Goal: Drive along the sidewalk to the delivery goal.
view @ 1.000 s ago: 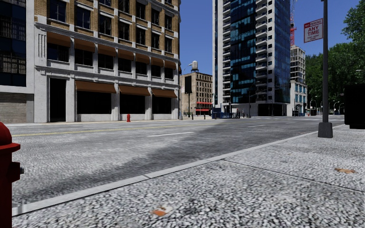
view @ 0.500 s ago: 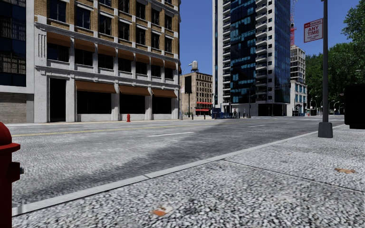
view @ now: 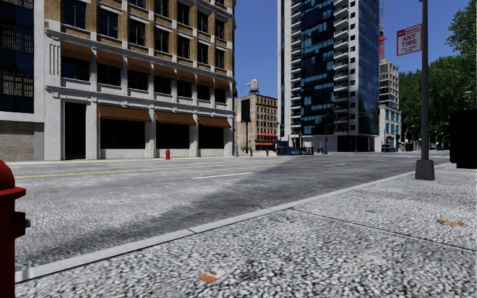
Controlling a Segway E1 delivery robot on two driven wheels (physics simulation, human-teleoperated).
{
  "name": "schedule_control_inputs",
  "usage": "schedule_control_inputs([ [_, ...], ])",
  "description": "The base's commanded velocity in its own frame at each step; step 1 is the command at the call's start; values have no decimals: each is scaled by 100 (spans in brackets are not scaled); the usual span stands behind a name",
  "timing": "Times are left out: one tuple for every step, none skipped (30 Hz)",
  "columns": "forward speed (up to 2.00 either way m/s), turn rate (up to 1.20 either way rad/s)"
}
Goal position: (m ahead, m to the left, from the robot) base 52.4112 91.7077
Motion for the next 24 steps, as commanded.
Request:
schedule_control_inputs([
  [0,-48],
  [0,-39],
  [0,-39],
  [0,0],
  [0,0],
  [0,0],
  [0,0],
  [0,0],
  [0,0],
  [0,0],
  [0,0],
  [0,0],
  [0,0],
  [0,0],
  [0,0],
  [0,8],
  [0,16],
  [0,16],
  [0,20],
  [0,21],
  [0,22],
  [0,22],
  [0,22],
  [0,24],
])
